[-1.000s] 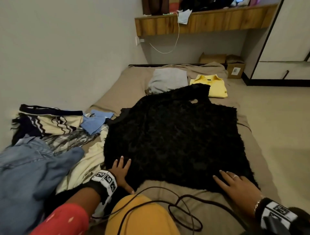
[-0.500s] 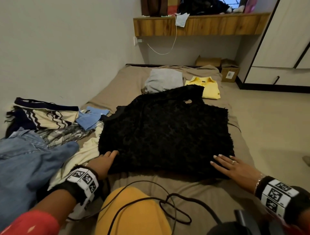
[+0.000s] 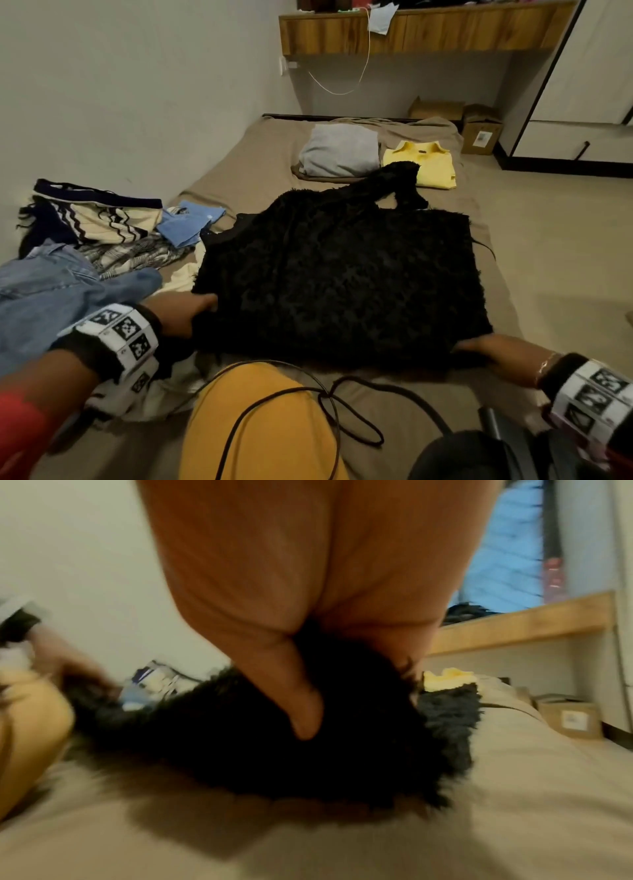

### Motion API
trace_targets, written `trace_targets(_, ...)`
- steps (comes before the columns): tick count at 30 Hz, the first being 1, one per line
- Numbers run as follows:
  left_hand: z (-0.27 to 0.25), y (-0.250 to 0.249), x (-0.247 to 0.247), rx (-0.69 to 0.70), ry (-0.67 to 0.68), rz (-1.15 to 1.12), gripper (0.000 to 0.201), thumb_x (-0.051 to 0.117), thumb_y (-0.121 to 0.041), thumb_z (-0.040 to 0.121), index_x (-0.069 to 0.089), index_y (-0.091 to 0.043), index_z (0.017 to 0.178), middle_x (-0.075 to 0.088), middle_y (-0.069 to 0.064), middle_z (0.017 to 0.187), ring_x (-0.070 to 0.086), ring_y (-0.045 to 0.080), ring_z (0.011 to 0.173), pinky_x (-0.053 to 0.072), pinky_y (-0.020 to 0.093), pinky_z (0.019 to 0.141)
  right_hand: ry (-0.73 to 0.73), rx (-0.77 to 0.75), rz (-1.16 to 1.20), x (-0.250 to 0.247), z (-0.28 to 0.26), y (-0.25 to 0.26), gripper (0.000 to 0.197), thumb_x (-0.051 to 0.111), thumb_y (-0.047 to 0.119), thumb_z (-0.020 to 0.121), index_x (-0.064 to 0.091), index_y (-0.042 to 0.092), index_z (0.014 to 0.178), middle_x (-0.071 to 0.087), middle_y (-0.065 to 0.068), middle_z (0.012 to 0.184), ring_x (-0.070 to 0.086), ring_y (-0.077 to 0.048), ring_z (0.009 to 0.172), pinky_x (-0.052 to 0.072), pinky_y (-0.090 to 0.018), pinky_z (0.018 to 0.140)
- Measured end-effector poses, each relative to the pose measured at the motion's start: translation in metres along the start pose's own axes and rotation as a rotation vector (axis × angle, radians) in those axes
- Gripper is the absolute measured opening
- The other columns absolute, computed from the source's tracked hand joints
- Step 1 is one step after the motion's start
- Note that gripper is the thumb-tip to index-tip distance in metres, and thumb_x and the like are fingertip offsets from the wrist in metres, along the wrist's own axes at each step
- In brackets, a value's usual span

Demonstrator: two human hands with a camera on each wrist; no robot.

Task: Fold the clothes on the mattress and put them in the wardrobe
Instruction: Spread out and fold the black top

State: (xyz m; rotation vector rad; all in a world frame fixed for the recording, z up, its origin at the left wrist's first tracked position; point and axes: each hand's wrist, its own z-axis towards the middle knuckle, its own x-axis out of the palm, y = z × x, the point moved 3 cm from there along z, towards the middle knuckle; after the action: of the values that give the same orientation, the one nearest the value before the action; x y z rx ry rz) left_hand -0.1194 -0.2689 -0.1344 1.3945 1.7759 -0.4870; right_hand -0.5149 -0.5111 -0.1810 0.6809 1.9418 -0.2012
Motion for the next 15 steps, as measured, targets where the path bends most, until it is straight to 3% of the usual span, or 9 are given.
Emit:
trace_targets(2, 0.017, 0.011, -0.025, -0.044, -0.096, 0.025, 0.021, 0.052, -0.013, 0.088, 0.036, -0.023, 0.099, 0.050, 0.003, 0.095, 0.046, 0.019, 0.080, 0.039, 0.031, 0.068, -0.057, 0.080, 0.083, -0.022, 0.013, -0.016, 0.040, 0.044, 0.007, 0.095, 0.048, 0.019, 0.132, 0.052, 0.000, 0.134, 0.049, -0.014, 0.122, 0.031, -0.016, 0.098)
trace_targets(5, 0.049, 0.015, -0.057, -0.040, -0.167, 0.076, 0.013, 0.048, -0.012, 0.091, 0.041, -0.022, 0.093, 0.049, 0.002, 0.088, 0.046, 0.020, 0.078, 0.044, 0.033, 0.074, -0.192, 0.174, 0.157, -0.046, 0.040, -0.042, 0.038, 0.051, 0.004, 0.091, 0.052, 0.009, 0.129, 0.053, -0.009, 0.133, 0.049, -0.023, 0.121, 0.031, -0.021, 0.096)
trace_targets(7, 0.069, 0.012, -0.074, -0.037, -0.188, 0.134, 0.012, 0.046, -0.011, 0.092, 0.048, -0.020, 0.099, 0.054, 0.006, 0.092, 0.052, 0.025, 0.082, 0.045, 0.035, 0.074, -0.265, 0.230, 0.239, -0.050, 0.059, -0.060, 0.036, 0.058, 0.003, 0.087, 0.057, 0.003, 0.123, 0.056, -0.013, 0.128, 0.051, -0.027, 0.120, 0.033, -0.024, 0.094)
trace_targets(11, 0.109, 0.007, -0.096, -0.021, -0.224, 0.241, 0.031, 0.045, -0.010, 0.094, 0.053, -0.016, 0.123, 0.061, 0.010, 0.113, 0.059, 0.028, 0.102, 0.046, 0.033, 0.080, -0.324, 0.338, 0.366, -0.046, 0.091, -0.082, 0.031, 0.066, 0.006, 0.082, 0.063, 0.003, 0.113, 0.062, -0.018, 0.117, 0.055, -0.032, 0.111, 0.038, -0.029, 0.088)
trace_targets(15, 0.138, -0.001, -0.099, -0.053, -0.235, 0.365, 0.027, 0.041, -0.011, 0.095, 0.055, -0.013, 0.119, 0.062, 0.011, 0.111, 0.060, 0.028, 0.102, 0.048, 0.035, 0.081, -0.331, 0.413, 0.397, -0.035, 0.111, -0.092, 0.031, 0.067, 0.008, 0.082, 0.063, 0.002, 0.112, 0.062, -0.020, 0.116, 0.056, -0.034, 0.110, 0.040, -0.031, 0.087)
